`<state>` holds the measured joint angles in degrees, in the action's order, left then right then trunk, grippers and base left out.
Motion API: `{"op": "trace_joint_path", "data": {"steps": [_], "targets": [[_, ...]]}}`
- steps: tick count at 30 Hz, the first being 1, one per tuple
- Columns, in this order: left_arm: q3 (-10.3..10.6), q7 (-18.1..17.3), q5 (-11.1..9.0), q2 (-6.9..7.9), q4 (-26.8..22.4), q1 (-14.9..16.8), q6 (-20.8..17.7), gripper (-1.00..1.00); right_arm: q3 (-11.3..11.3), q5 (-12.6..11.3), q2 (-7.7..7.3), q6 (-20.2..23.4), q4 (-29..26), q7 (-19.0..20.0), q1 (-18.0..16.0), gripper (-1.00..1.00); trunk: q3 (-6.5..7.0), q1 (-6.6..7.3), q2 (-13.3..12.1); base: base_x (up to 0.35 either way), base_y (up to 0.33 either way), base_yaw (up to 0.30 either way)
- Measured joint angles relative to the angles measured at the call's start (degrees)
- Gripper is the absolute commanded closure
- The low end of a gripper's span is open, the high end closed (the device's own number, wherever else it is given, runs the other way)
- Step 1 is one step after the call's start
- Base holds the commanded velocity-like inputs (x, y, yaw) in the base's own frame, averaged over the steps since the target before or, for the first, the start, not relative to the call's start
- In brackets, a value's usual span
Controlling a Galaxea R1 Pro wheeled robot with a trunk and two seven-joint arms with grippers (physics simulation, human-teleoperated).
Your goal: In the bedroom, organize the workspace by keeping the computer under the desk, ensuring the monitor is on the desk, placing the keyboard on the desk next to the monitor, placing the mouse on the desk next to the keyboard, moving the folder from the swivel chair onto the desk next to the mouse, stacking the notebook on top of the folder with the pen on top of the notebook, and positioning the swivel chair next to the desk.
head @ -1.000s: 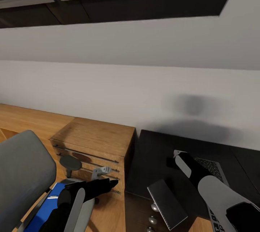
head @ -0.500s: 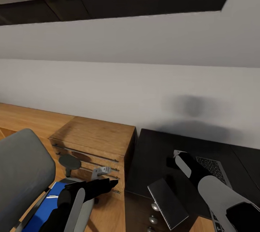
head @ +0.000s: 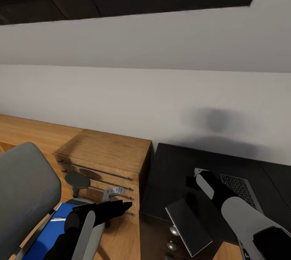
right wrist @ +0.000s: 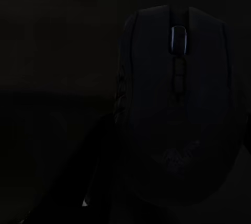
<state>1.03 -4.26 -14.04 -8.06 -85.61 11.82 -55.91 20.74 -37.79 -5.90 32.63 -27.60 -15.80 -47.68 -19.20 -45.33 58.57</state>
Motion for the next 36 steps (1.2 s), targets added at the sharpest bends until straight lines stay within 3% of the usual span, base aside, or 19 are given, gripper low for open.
{"op": "trace_joint_path", "data": {"steps": [10,26,35,36], "targets": [[0.0,0.0,-0.01,0.0,0.06,0.0,0.0,-1.0,0.03,0.0,0.0,0.0,-0.03,-0.07,0.0,1.0,0.0,0.0,0.0,0.0,0.0,0.0],[0.0,0.0,0.01,0.0,0.06,0.0,0.0,-1.0,0.04,0.06,0.06,-0.05,-0.05,-0.07,0.0,1.0,-2.87,-3.51,6.41,0.0,0.0,0.0],[0.0,0.0,0.0,0.0,0.06,0.0,0.0,-1.0,0.04,0.08,0.08,-0.06,-0.06,-0.15,0.0,1.0,-2.88,-3.52,6.42,0.0,0.0,0.0],[0.0,0.0,0.0,0.0,0.06,0.0,0.0,-1.0,0.05,0.08,0.08,-0.06,-0.06,-0.15,0.0,-1.0,-2.88,-3.52,6.42,0.0,0.0,0.0]]}}
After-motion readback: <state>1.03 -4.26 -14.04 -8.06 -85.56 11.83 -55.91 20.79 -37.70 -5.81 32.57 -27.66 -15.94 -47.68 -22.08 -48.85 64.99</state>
